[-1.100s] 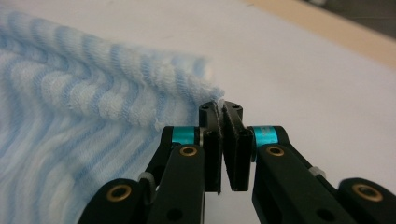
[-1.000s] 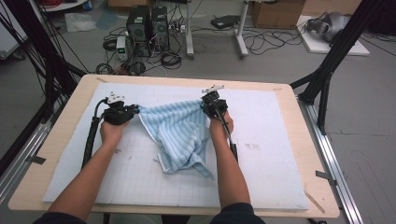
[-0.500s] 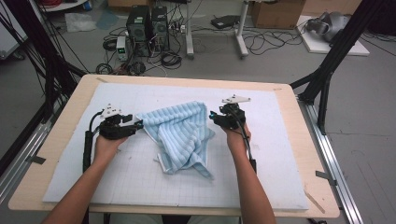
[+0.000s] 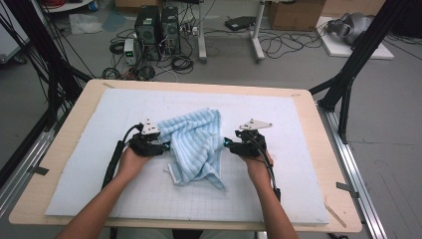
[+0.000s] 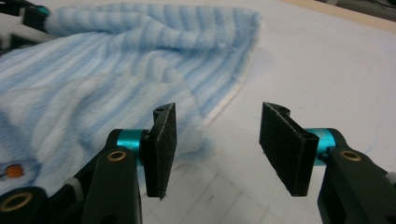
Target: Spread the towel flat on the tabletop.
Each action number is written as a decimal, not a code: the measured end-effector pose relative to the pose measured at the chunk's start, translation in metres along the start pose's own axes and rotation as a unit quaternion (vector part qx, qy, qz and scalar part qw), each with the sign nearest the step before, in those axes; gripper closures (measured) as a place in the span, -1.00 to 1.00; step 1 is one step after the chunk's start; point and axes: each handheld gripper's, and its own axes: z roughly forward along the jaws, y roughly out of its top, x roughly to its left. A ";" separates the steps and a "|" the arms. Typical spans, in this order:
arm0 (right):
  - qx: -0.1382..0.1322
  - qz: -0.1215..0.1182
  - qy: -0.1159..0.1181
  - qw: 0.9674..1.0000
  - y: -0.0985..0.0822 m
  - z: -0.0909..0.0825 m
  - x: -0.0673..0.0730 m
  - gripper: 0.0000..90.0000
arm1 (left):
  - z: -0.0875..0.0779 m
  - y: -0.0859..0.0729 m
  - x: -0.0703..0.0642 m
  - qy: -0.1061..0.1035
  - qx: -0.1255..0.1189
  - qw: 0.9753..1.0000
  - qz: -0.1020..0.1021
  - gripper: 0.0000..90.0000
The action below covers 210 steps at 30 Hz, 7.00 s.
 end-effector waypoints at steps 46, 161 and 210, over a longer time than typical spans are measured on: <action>0.002 0.018 0.103 0.995 -0.002 0.012 0.006 -0.01 | 0.027 0.023 0.081 0.069 -0.054 0.988 -0.128 0.11; 0.031 -0.014 0.024 0.999 -0.032 -0.014 0.037 0.12 | -0.055 -0.040 0.005 -0.045 -0.087 0.991 -0.088 -0.07; 0.090 -0.032 0.092 0.991 -0.057 -0.030 0.038 0.93 | -0.079 -0.064 -0.043 -0.120 -0.021 0.992 -0.037 0.91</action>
